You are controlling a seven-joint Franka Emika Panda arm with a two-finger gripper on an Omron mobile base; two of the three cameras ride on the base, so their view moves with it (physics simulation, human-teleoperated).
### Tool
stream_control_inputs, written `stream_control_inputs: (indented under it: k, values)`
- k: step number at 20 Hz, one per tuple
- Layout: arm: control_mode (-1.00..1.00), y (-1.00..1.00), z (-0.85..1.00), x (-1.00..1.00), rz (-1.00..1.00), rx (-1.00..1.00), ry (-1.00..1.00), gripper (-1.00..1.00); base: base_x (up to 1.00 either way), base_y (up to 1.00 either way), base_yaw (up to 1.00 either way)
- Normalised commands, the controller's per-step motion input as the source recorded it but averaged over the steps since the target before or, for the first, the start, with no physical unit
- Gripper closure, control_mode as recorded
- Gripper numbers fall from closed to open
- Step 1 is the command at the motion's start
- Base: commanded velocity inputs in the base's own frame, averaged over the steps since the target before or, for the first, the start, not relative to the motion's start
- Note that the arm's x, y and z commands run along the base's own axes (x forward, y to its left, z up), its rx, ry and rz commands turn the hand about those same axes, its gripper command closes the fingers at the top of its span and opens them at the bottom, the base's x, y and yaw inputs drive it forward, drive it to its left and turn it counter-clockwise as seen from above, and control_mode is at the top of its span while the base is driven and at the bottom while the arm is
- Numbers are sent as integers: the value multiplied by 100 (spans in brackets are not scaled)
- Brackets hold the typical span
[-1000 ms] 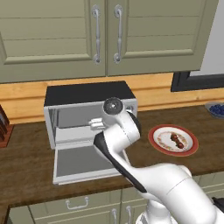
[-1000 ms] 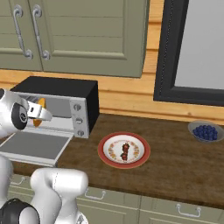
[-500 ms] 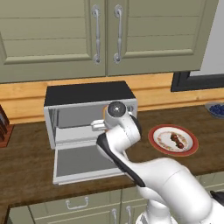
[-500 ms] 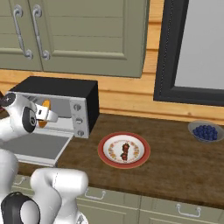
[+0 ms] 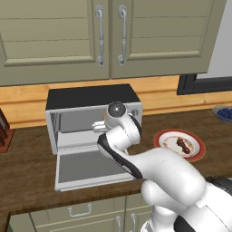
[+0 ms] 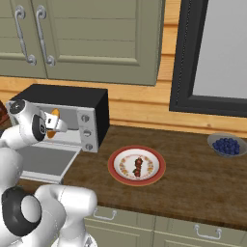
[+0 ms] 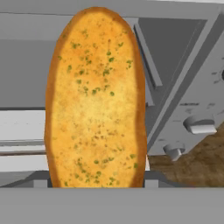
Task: Pick up the kebab skewer and baguette bread, and place them inside the toaster oven. Close the toaster oven door and start by setting the timer.
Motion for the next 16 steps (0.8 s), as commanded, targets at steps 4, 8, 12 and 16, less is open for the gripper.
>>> stream_control_inputs:
  k: [4,8,12,16]
  values:
    - [-100,0,-36,31,0,0,0,100,0,0,0]
    - [-100,0,-25,25,0,0,-2,100,0,0,0]
    - [-100,12,-9,17,3,0,-2,100,0,0,0]
    - [-100,3,-1,32,1,0,5,100,0,0,0]
